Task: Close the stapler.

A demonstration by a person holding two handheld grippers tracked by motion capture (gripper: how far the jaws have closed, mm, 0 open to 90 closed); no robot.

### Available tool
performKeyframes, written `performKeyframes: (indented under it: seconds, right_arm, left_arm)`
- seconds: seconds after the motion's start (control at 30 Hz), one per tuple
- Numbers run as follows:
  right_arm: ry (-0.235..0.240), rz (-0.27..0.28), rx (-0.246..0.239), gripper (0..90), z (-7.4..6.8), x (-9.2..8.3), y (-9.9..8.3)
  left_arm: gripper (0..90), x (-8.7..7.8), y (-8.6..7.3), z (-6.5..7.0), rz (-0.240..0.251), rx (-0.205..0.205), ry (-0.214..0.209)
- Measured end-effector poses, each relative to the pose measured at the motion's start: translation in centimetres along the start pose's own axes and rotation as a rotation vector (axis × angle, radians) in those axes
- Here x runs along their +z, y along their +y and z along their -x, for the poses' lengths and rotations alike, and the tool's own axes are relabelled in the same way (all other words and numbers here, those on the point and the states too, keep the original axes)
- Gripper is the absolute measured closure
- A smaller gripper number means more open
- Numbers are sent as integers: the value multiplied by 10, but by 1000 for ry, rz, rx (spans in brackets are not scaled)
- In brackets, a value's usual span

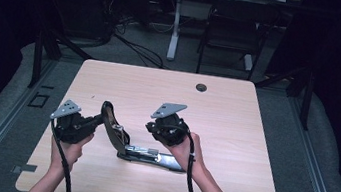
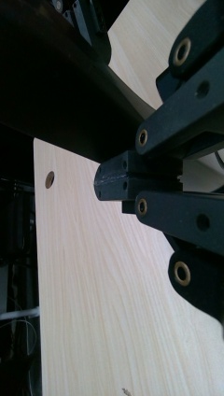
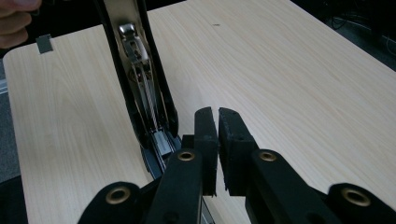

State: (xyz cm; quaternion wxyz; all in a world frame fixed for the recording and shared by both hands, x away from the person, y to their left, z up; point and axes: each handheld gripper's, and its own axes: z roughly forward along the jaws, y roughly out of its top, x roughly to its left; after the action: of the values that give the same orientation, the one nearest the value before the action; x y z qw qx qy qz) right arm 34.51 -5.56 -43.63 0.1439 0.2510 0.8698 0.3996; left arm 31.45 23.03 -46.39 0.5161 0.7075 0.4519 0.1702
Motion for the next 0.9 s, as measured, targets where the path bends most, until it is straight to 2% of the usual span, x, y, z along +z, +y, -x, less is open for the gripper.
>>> performKeyframes:
  seconds: [0.4,0.53,0.67,0.7,0.73,0.77,0.8,0.87,0.9]
  right_arm:
    - [31,14,17,869,-3,6,13]
    - [44,14,32,869,-4,8,16]
    - [48,26,60,872,-2,9,17]
    - [50,34,64,900,-1,8,17]
    - [12,21,65,900,-2,8,17]
    - [10,15,72,900,1,7,16]
    - [36,26,98,900,5,6,12]
    - [29,17,119,900,12,4,6]
    - [42,15,145,900,16,2,1]
  left_arm:
    - [900,14,2,11,-15,31,-31]
    - [900,20,0,14,-46,40,-58]
    - [900,30,-6,20,-108,78,-82]
    - [900,33,-7,22,-125,90,-87]
    - [900,36,-8,23,-141,101,-94]
    - [900,39,-9,25,-155,107,-102]
    - [900,42,-10,27,-171,118,-103]
    - [900,47,-11,30,-182,130,-100]
    - [900,48,-11,30,-191,132,-106]
